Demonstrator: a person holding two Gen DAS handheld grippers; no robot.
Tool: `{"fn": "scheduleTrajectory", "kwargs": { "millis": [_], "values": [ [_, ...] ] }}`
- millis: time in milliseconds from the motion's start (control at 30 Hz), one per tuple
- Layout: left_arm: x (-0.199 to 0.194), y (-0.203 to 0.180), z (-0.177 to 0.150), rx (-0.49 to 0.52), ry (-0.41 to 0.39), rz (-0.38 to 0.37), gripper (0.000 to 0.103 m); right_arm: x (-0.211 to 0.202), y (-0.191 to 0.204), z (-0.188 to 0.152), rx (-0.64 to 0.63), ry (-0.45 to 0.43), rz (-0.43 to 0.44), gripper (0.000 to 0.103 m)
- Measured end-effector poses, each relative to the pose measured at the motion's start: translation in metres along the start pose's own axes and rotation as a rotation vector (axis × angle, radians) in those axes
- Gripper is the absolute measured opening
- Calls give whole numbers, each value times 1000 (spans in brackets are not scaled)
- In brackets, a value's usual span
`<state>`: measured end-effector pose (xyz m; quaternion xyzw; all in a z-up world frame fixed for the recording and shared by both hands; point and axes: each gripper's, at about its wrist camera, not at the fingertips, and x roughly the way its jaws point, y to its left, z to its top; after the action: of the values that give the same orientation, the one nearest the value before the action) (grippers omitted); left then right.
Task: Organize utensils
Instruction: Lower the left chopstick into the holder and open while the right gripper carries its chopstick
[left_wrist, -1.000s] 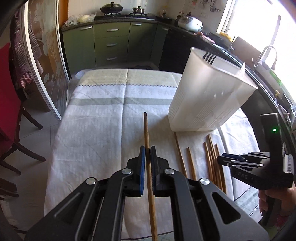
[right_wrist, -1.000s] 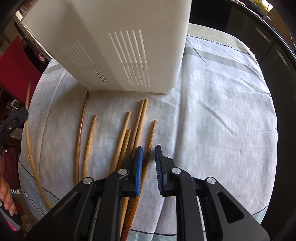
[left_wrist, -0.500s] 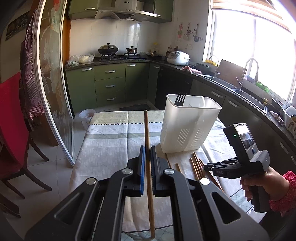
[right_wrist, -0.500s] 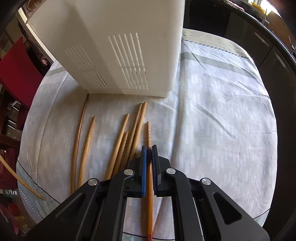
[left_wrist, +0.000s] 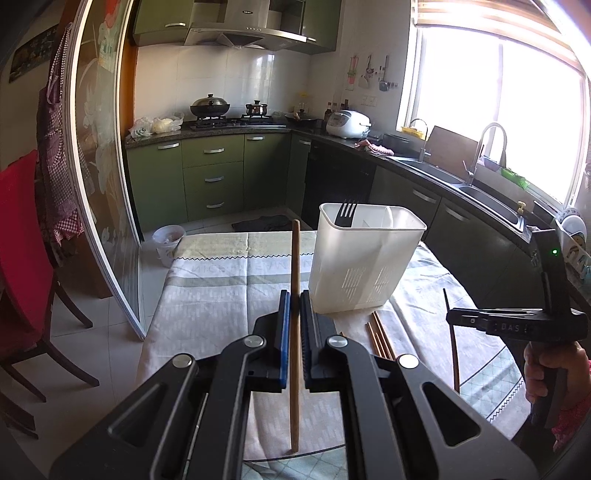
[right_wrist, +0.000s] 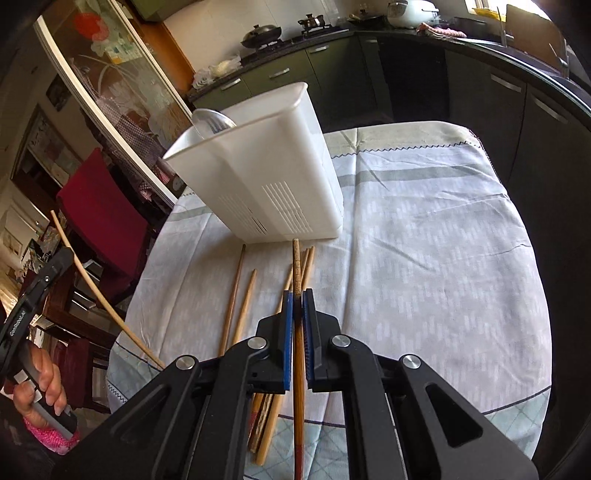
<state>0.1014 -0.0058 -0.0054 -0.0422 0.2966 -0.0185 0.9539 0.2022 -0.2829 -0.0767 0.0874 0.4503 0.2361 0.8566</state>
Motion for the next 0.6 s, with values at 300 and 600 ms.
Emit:
{"fn": "scheduleTrajectory", "kwargs": {
  "millis": [300, 600],
  "values": [
    [-4, -11, 10, 22, -1, -26, 5, -47, 15, -9, -61, -112, 32, 6],
    [-3, -34, 39, 70, -32, -44, 5, -63, 15, -11, -75, -164, 52, 6]
  ]
}}
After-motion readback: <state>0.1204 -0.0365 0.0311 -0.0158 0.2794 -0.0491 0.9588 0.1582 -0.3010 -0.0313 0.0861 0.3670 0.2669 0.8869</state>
